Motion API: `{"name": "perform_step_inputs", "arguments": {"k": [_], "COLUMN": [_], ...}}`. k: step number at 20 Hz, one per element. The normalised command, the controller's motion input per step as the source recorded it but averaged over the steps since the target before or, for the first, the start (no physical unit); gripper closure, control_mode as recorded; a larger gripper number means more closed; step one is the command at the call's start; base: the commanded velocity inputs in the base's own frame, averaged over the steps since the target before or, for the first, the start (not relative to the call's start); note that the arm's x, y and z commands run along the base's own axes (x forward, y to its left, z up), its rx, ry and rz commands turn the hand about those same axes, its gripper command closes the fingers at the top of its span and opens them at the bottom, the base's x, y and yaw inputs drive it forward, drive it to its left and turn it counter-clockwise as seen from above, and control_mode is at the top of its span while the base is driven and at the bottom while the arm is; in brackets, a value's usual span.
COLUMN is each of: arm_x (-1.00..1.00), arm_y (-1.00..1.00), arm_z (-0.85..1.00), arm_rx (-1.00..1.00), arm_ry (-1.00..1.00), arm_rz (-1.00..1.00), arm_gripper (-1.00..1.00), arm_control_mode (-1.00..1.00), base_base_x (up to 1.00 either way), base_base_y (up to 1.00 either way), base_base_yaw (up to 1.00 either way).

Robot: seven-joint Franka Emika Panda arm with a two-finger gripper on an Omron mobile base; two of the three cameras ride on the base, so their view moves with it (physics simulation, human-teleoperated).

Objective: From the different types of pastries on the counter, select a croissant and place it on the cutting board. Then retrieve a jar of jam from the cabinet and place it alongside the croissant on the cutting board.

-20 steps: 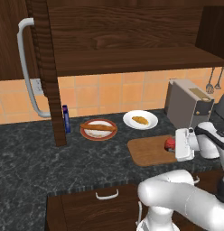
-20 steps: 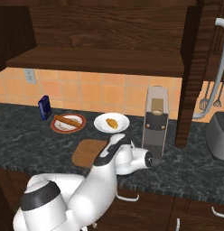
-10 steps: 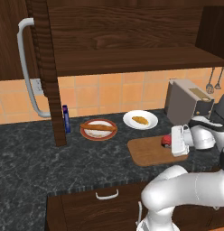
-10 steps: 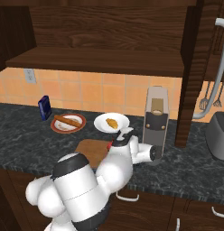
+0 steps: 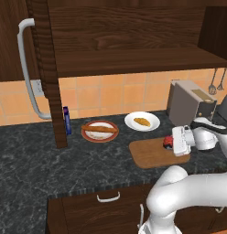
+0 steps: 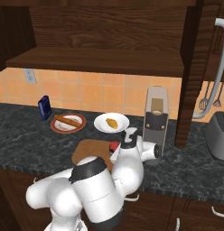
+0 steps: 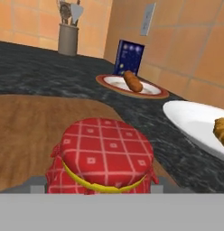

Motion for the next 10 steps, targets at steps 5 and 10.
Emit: {"name": "perform_step_inputs", "arguments": {"k": [5,10], "arm_x": [0.00,-0.02], "arm_y": [0.00,0.00], "arm_z": [0.00,0.00], "arm_rx": [0.00,0.00], "arm_ry": [0.00,0.00], "arm_rz": [0.00,0.00], "arm_gripper": [-1.00,-1.00], "arm_control_mode": [-1.00,-1.00], "base_base_x": [0.00,0.00], "base_base_y": [0.00,0.00], "base_base_yaw": [0.00,0.00]}}
